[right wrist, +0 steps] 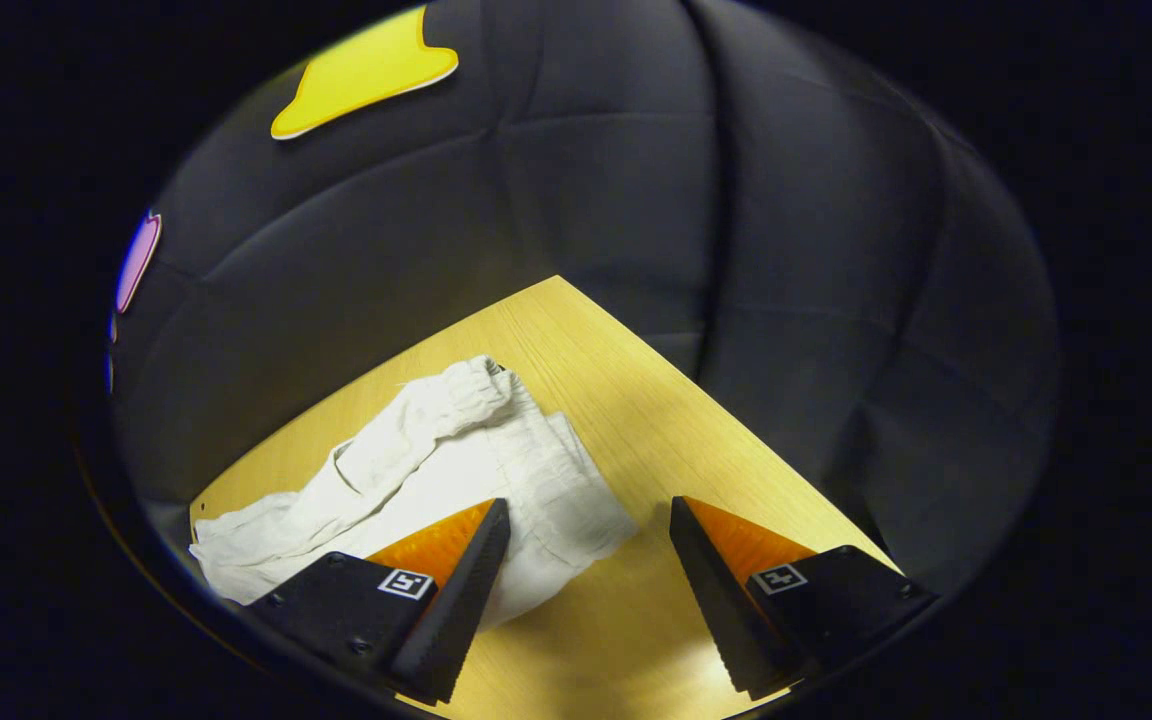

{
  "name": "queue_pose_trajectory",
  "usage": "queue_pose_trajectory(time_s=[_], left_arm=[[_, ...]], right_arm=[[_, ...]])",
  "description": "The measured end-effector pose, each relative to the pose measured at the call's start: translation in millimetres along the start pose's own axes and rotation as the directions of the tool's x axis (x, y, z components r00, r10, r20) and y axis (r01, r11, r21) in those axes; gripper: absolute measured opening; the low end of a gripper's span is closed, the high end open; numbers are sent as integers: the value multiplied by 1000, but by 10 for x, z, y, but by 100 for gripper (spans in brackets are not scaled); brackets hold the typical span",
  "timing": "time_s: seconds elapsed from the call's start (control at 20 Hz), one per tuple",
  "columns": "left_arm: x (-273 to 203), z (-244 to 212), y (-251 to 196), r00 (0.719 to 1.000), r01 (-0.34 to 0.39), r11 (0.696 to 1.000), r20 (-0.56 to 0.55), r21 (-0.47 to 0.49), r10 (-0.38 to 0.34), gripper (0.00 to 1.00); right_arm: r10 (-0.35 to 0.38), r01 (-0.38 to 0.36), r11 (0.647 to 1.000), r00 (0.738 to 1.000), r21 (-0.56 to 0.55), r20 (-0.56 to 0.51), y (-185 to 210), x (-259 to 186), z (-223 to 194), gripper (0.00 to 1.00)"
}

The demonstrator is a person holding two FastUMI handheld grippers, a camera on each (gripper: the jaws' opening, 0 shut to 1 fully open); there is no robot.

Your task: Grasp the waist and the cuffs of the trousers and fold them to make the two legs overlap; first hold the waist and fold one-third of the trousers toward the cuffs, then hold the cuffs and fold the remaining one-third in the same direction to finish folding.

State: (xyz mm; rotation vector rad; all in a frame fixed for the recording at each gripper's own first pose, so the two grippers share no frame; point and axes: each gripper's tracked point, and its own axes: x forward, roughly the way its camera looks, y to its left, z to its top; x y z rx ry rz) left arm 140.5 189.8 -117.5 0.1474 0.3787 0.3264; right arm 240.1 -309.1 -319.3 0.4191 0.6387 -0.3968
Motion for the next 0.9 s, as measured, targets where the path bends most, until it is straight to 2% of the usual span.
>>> queue_pose_trajectory(time_s=[0.15,0.3,0.4,0.5,0.6,0.65,0.7,0.75,0.8,0.85,0.9], left_arm=[[-14,-55,-167,999,25,1000,-20,18,-25,97],[-34,-81,-408,997,72,997,-30,-3,-72,97],[-76,-184,-585,993,104,993,-57,-53,-107,97],[-176,-217,-760,988,138,987,-59,-86,-144,98],[-247,-255,-870,984,160,985,-61,-71,-164,98],[-273,-268,-890,984,165,985,-64,-53,-168,98],[-301,-265,-902,983,169,985,-63,-37,-171,98],[-331,-255,-914,983,172,985,-61,-31,-174,98],[-361,-255,-930,982,177,984,-59,-30,-178,98],[-388,-248,-946,982,181,983,-58,-28,-182,98],[-384,-257,-964,981,184,983,-57,-20,-185,98]], right_arm=[[21,-21,999,1000,25,6,8,-10,15,99],[38,-38,999,999,-12,14,77,-44,-9,98],[23,-21,998,999,-55,34,151,14,-72,81],[17,-16,998,1000,-61,22,146,-4,-157,78],[25,-25,999,1000,-26,19,162,-18,-177,54],[34,-34,999,999,-7,30,173,-12,-136,46],[41,-42,999,999,25,13,191,-16,-180,45],[42,-43,998,999,47,20,210,-38,-150,17],[41,-42,998,999,53,22,205,-32,-141,28],[47,-48,998,999,40,21,208,-36,-126,14],[42,-42,999,999,24,33,210,-39,-113,13]])
